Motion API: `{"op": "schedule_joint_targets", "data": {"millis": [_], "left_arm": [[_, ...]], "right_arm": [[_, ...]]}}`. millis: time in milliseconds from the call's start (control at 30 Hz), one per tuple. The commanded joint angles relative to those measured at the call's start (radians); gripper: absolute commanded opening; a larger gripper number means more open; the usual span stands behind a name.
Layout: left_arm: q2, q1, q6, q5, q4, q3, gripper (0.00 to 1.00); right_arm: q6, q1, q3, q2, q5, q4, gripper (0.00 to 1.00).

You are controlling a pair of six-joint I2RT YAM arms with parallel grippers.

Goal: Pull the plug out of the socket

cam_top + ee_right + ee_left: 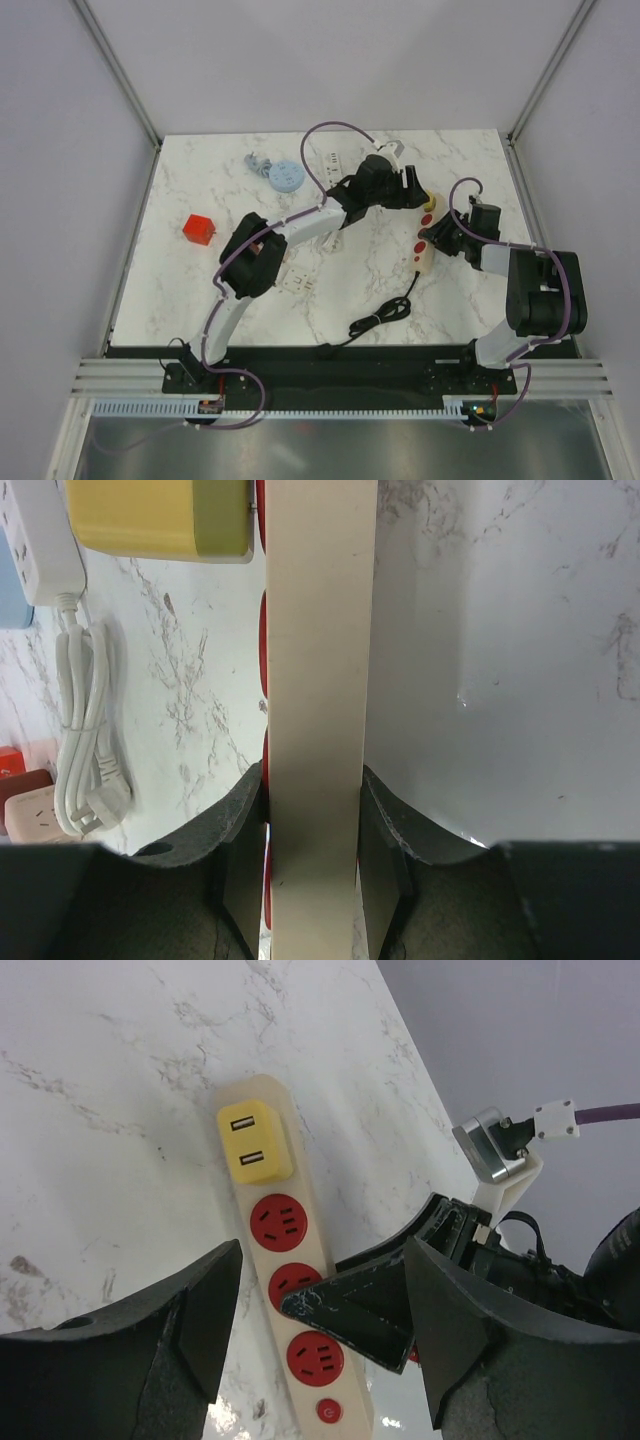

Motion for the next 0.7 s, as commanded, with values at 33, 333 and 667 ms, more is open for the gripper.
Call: {"op": "schedule_joint_targets", "data": {"millis": [33,333,667], "left_arm": [[0.081,-0.007,-0.055,-0.056,0.043,0.103,0.73],[0.213,-0.006,-0.132,-0.029,-0.015,0.255,0.74],[0.346,-0.001,-0.231,0.005,-0.021,0.399,0.7]], "right_arm": [[-0.078,0.018,-0.033,0.03,0.101,-0.142,0.0],[-0.083,0.036,-0.034,0.018,0.096,-0.137,0.0],[-0.087,0.05,-0.033,0.016,0.086,-0.135,0.0]]}}
